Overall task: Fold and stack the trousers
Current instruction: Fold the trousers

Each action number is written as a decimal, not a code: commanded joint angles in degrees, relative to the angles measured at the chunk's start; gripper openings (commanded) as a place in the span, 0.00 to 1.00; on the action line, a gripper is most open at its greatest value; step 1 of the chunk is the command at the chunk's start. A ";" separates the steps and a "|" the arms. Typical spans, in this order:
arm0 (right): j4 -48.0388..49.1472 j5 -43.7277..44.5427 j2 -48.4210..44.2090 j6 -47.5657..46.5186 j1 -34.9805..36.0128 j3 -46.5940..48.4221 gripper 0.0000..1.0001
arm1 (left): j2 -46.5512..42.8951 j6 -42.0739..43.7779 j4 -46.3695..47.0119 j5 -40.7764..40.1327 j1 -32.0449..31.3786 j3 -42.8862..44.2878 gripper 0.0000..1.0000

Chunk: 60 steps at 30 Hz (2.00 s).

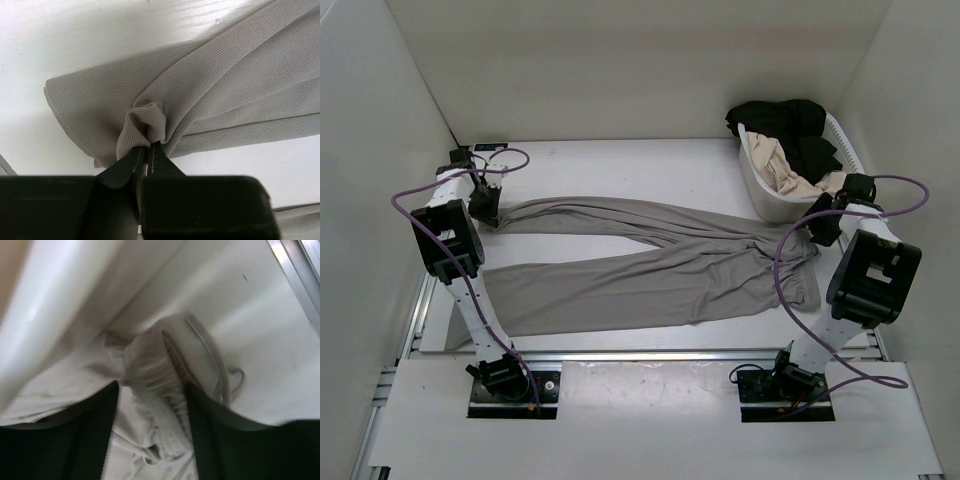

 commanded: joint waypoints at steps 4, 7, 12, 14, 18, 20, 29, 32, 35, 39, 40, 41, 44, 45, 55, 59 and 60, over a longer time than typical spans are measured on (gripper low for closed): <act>3.81 -0.53 4.45 1.43 -0.16 1.81 0.40 | -3.87 -0.40 -0.87 -0.23 0.12 0.59 0.15; 2.40 -0.52 4.98 1.43 -0.69 1.82 0.29 | -4.39 -0.40 -0.87 -0.76 0.12 0.59 0.15; 0.29 -1.66 2.70 0.38 -1.22 2.96 0.00 | -7.29 0.22 -0.87 -0.76 0.12 3.66 0.15; 0.29 -1.66 0.16 0.38 -1.22 2.96 0.00 | -8.60 0.83 -0.87 -0.76 0.12 6.56 0.15; -1.82 -2.89 -5.64 -0.93 -1.22 3.57 0.00 | -11.07 1.98 -0.87 -1.81 0.65 11.13 0.15; -1.82 -3.42 -10.04 -0.94 -2.53 3.57 0.00 | -12.30 3.20 -1.39 -2.34 1.17 12.97 0.15; -4.55 -5.97 -24.45 -0.07 -10.00 -4.32 0.00 | -27.49 6.11 -2.71 -0.76 8.46 0.88 0.15; -5.08 -5.01 -28.85 1.34 -11.24 -10.65 0.00 | -34.87 7.16 -2.71 1.17 13.29 -10.63 0.15; -5.08 -2.03 -32.02 2.75 -11.24 -15.74 0.00 | -41.12 9.35 -1.49 2.32 18.39 -21.79 0.15; -5.08 -2.02 -32.73 3.81 -11.24 -18.57 0.00 | -44.56 11.82 0.62 3.02 21.74 -31.30 0.15; -4.29 -2.80 -32.21 4.33 -11.24 -18.57 0.00 | -44.56 12.60 0.63 4.59 22.70 -32.01 0.15; -4.28 -3.68 -32.20 4.33 -11.24 -18.57 0.00 | -44.56 12.61 0.63 5.47 23.49 -32.02 0.15; -4.28 -4.74 -29.57 4.86 -11.24 -15.86 0.00 | -43.69 12.61 0.63 7.58 23.50 -29.75 0.15; -4.28 -6.05 -28.35 4.86 -11.24 -14.89 0.00 | -42.81 12.61 0.63 8.11 23.50 -28.77 0.15; -13.06 -4.04 -27.36 6.95 -12.64 -8.18 0.00 | -43.66 16.21 -3.42 9.44 25.52 -25.49 0.15; -16.94 -5.18 -29.29 7.59 -16.33 -13.98 0.00 | -49.38 20.43 -1.49 7.50 27.63 -36.65 0.15; -17.64 -3.61 -29.82 7.59 -17.03 -15.22 0.00 | -50.18 21.83 -0.87 6.98 28.76 -38.33 0.15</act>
